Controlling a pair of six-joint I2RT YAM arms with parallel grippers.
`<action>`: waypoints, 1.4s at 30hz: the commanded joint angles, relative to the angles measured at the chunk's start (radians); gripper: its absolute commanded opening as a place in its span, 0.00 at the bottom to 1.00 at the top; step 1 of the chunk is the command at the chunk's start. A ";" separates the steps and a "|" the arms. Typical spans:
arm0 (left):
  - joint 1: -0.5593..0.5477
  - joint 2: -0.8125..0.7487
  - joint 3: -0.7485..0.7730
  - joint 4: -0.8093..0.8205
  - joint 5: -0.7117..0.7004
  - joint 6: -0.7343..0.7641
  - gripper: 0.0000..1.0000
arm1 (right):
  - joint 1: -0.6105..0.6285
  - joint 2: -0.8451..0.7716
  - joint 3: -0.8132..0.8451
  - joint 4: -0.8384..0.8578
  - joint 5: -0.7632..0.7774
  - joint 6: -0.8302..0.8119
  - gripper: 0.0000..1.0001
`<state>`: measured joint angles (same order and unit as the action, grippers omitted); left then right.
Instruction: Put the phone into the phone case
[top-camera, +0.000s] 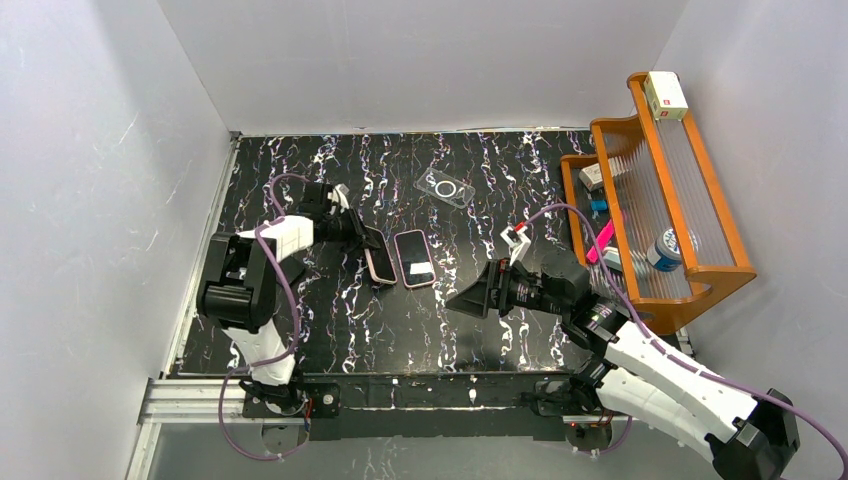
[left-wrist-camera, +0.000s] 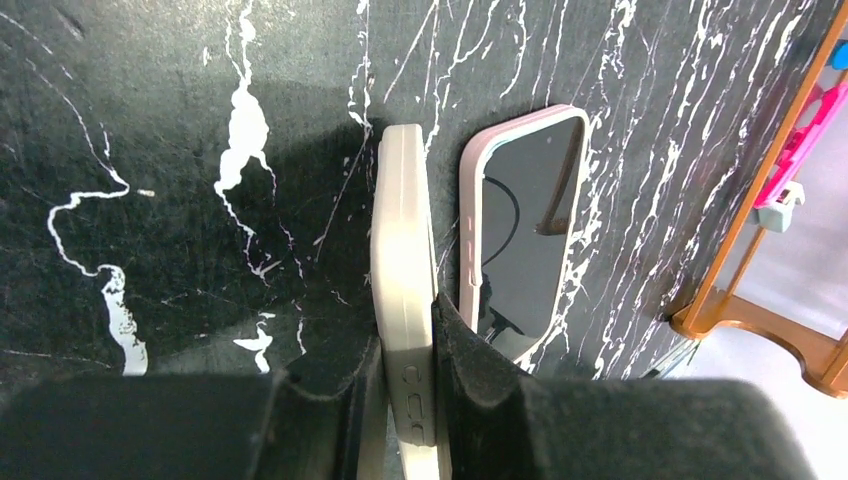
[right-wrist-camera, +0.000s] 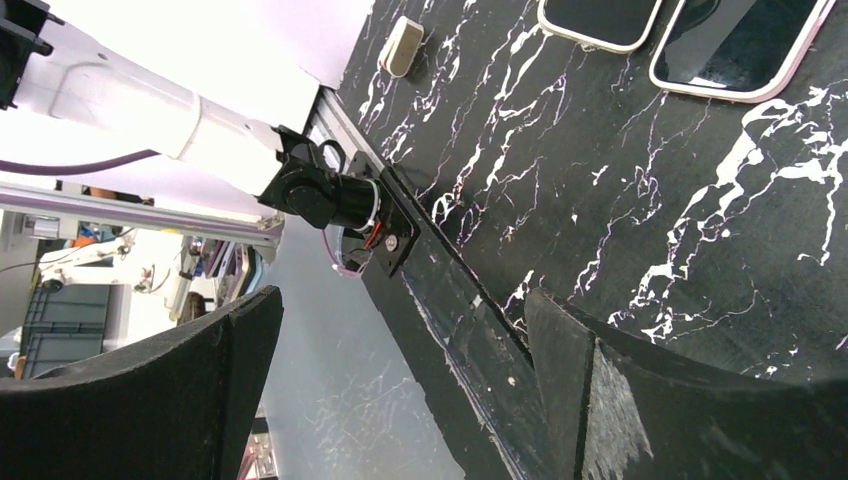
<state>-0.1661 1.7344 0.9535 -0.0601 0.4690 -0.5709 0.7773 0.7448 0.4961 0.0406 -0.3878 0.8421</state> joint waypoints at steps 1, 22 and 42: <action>0.010 0.053 0.049 -0.147 -0.145 0.146 0.22 | 0.000 0.001 0.028 -0.017 0.020 -0.027 0.99; 0.001 -0.268 0.047 -0.328 -0.227 0.155 0.92 | -0.001 0.102 0.148 -0.246 0.434 -0.040 0.99; -0.019 -0.609 -0.215 -0.317 -0.134 0.184 0.98 | -0.166 0.793 0.485 0.074 0.423 -0.573 0.64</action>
<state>-0.1791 1.1702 0.7395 -0.3733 0.2981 -0.4023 0.6708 1.3937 0.8631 0.0139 0.0898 0.4255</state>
